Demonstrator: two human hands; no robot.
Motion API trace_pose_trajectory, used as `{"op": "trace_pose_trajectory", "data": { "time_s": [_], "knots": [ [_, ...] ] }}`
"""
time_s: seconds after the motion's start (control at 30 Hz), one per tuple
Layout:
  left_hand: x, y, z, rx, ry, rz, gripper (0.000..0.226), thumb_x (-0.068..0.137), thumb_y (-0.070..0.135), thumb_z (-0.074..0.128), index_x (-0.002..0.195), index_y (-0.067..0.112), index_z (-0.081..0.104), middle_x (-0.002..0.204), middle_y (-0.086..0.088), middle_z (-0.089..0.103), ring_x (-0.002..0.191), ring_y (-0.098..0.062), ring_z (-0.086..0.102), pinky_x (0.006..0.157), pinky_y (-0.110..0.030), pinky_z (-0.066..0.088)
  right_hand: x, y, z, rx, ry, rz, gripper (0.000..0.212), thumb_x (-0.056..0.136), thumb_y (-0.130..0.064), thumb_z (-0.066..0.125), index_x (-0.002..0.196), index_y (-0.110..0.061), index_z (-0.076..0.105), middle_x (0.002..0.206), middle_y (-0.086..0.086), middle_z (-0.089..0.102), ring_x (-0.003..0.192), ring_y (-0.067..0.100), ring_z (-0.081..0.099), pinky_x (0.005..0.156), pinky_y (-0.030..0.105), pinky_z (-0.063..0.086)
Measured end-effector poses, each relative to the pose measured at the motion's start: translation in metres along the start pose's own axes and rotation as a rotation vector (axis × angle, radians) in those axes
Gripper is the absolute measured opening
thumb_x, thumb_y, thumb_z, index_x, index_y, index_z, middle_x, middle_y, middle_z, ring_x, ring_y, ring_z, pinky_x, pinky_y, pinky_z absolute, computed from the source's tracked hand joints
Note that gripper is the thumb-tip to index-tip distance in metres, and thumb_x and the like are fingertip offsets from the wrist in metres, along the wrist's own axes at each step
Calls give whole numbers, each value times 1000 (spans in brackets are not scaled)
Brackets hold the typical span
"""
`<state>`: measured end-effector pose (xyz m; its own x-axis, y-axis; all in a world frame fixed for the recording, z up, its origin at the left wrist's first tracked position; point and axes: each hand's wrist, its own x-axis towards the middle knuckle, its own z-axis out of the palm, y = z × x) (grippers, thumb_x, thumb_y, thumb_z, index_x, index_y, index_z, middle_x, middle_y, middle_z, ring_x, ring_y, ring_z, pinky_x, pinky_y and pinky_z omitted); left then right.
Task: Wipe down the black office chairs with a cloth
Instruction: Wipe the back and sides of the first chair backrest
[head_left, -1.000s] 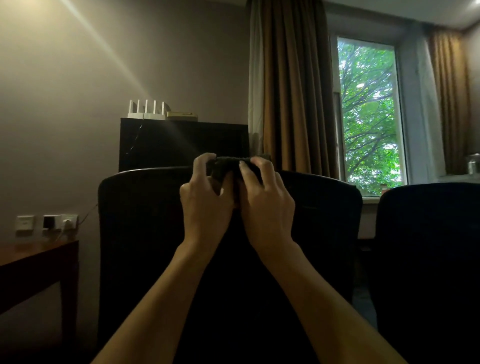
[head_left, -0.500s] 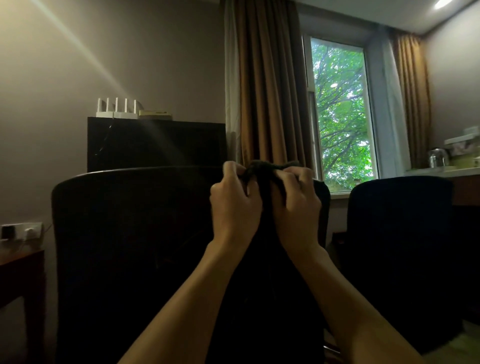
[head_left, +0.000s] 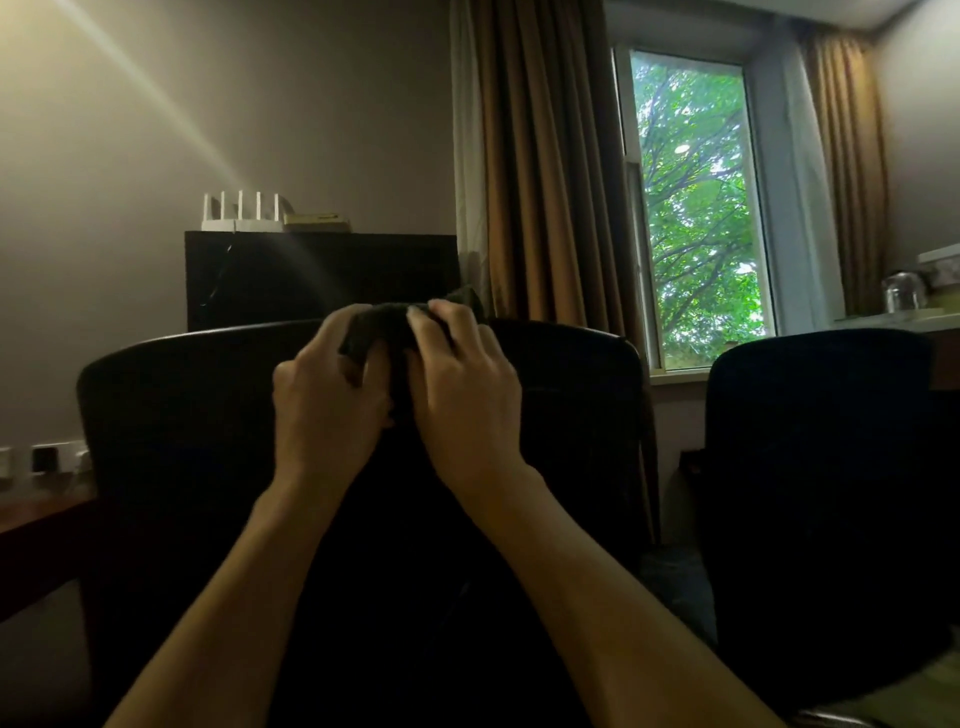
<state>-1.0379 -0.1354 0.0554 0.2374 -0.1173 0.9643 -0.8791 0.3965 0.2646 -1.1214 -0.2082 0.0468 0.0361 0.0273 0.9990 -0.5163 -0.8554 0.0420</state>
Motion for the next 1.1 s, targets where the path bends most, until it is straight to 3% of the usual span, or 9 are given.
{"op": "trace_pose_trajectory", "data": {
  "time_s": [0.2, 0.37, 0.43, 0.53, 0.63, 0.77, 0.87, 0.93, 1.1],
  "knots": [
    [-7, 22, 28, 93, 0, 15, 46, 92, 13, 63, 136, 11, 51, 72, 22, 53, 61, 28, 48, 61, 6, 34, -12, 23, -18, 23, 56, 46, 22, 87, -15, 69, 108, -8, 63, 121, 12, 57, 97, 24, 62, 68, 33, 58],
    [-9, 46, 57, 220, -140, 93, 49, 93, 30, 60, 140, 24, 48, 86, 17, 55, 53, 14, 36, 50, -3, 36, -25, 70, -43, -31, 132, 90, 31, 91, -24, 50, 111, -6, 64, 121, 14, 58, 99, 29, 64, 73, 29, 50],
    [-5, 50, 63, 274, -215, 86, 52, 91, 40, 62, 139, 27, 48, 84, 16, 56, 57, 8, 36, 49, -8, 27, -31, 89, -52, -29, 158, 150, 33, 91, -25, 45, 106, -3, 65, 119, 16, 57, 98, 33, 63, 73, 32, 51],
    [-5, 48, 65, 294, -229, 80, 49, 90, 43, 63, 136, 31, 49, 68, 19, 46, 56, 7, 40, 50, -10, 24, -39, 108, -61, 16, 184, 270, 40, 92, -33, 41, 104, -3, 64, 117, 14, 54, 92, 30, 62, 70, 22, 35],
    [-10, 49, 66, 330, -217, 99, 50, 93, 39, 60, 141, 33, 44, 68, 22, 44, 54, 10, 35, 49, -7, 22, -42, 111, -60, 70, 222, 343, 45, 92, -39, 41, 109, -4, 64, 118, 13, 53, 94, 27, 60, 71, 12, 26],
    [-10, 53, 66, 347, -226, 92, 45, 95, 38, 57, 138, 34, 46, 69, 24, 44, 53, 11, 32, 43, -7, 29, -48, 114, -51, -1, 215, 325, 43, 94, -42, 48, 113, -6, 62, 123, 14, 51, 103, 27, 58, 76, 18, 35],
    [-11, 55, 66, 340, -235, 59, 48, 95, 39, 57, 141, 32, 45, 83, 19, 53, 65, 4, 43, 59, -12, 35, -56, 118, -50, -28, 231, 345, 37, 94, -35, 45, 100, -4, 64, 115, 17, 55, 92, 30, 61, 68, 22, 38],
    [-18, 55, 69, 350, -211, 45, 56, 94, 39, 59, 146, 31, 39, 81, 15, 51, 63, 3, 46, 58, -16, 35, -66, 118, -50, -81, 211, 319, 36, 93, -32, 44, 97, -4, 65, 111, 18, 56, 88, 30, 62, 64, 24, 40],
    [-32, 55, 85, 372, -196, 72, 69, 94, 40, 59, 152, 23, 25, 78, 9, 56, 51, 4, 29, 58, -13, 30, -94, 126, -46, -58, 101, 236, 30, 94, -29, 46, 105, -7, 63, 112, 13, 53, 93, 25, 59, 64, 24, 44]
  ]
}}
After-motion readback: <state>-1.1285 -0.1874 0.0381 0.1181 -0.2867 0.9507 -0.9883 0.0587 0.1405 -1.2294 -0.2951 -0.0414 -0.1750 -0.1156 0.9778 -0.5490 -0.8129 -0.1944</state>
